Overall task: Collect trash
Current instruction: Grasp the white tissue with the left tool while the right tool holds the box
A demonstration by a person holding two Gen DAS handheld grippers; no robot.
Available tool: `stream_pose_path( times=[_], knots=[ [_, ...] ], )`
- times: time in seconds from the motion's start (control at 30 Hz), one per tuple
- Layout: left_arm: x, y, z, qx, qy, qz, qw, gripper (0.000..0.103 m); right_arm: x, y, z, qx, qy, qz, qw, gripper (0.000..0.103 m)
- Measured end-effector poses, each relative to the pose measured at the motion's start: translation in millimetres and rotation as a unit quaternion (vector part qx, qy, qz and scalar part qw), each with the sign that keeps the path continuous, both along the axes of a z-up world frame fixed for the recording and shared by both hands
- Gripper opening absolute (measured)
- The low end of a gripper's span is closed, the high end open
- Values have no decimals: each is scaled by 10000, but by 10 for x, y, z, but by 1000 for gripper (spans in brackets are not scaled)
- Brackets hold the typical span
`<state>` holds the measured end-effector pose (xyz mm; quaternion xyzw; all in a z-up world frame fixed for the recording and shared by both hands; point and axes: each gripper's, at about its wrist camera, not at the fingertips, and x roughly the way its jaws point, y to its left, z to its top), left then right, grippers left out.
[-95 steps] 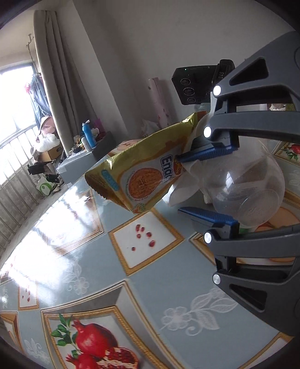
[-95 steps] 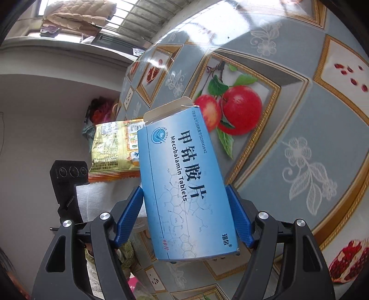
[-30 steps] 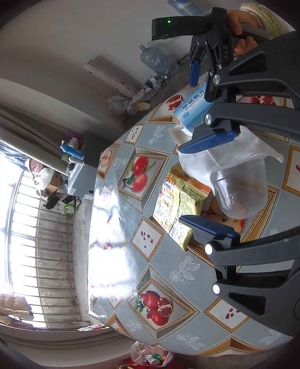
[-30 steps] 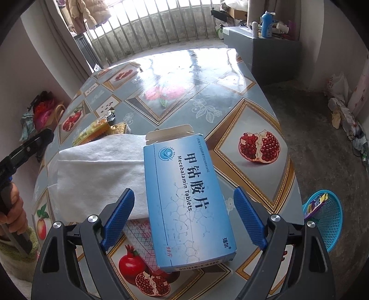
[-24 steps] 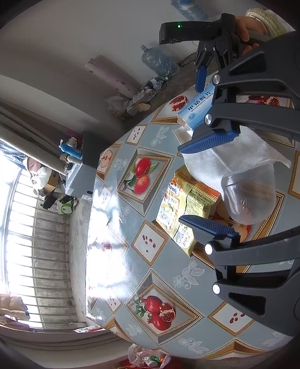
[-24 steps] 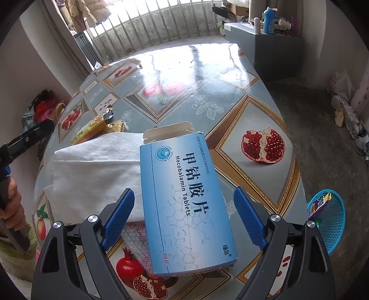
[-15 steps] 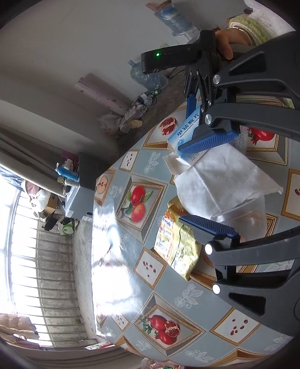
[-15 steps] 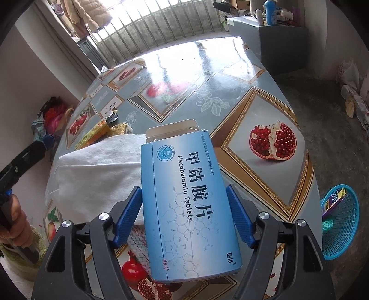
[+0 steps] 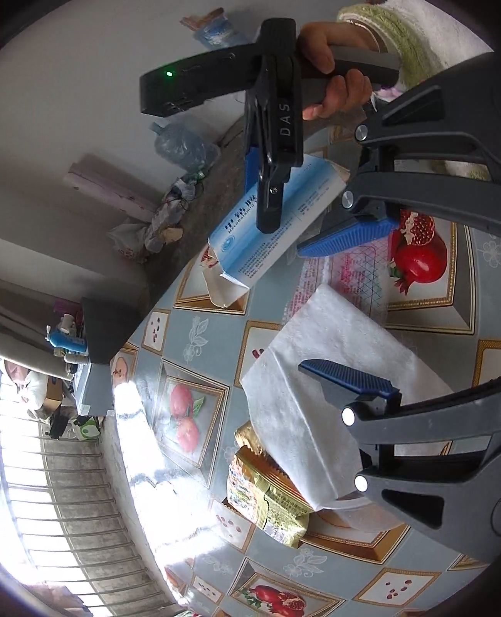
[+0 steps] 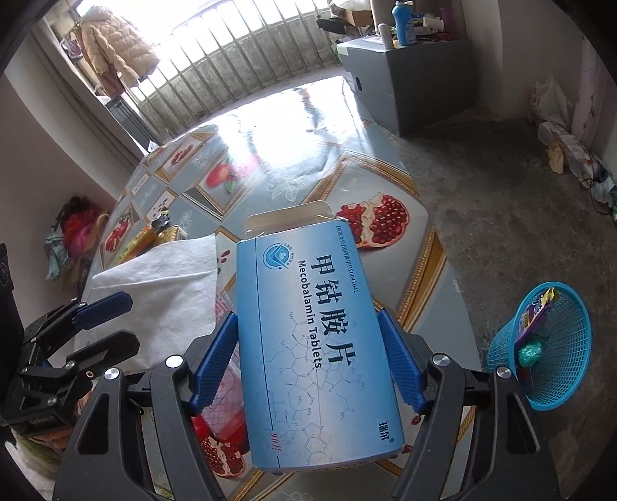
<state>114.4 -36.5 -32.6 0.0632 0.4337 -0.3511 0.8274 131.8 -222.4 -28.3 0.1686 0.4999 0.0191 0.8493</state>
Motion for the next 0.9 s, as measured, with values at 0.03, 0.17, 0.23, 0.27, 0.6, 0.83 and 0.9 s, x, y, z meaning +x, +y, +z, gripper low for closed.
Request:
stream_pose_path(
  times=[0.03, 0.17, 0.23, 0.27, 0.6, 0.83, 0.9],
  knots=[
    [-24, -42, -36, 160, -40, -46, 9999, 52, -21, -21, -25, 12, 21, -17, 10000, 72],
    [-50, -123, -207, 483, 66, -212, 9986, 61, -67, -70, -121, 137, 66, -58, 9999, 72],
    [-27, -136, -296, 561, 201, -193, 9980, 61, -73, -65, -125, 169, 36, -40, 9998, 72],
    [-16, -136, -330, 617, 232, -164, 9977, 61, -76, -60, -133, 188, 32, -44, 9998, 72],
    [15, -137, -464, 927, 132, 6, 9956, 58, -95, -74, -209, 290, 107, -9, 9995, 71],
    [107, -37, -425, 891, 155, 296, 9955, 34, -102, -91, -215, 339, 122, -10, 9994, 72],
    [139, 1, -417, 856, 176, 382, 9954, 27, -102, -78, -214, 331, 139, 12, 9994, 73]
  ],
)
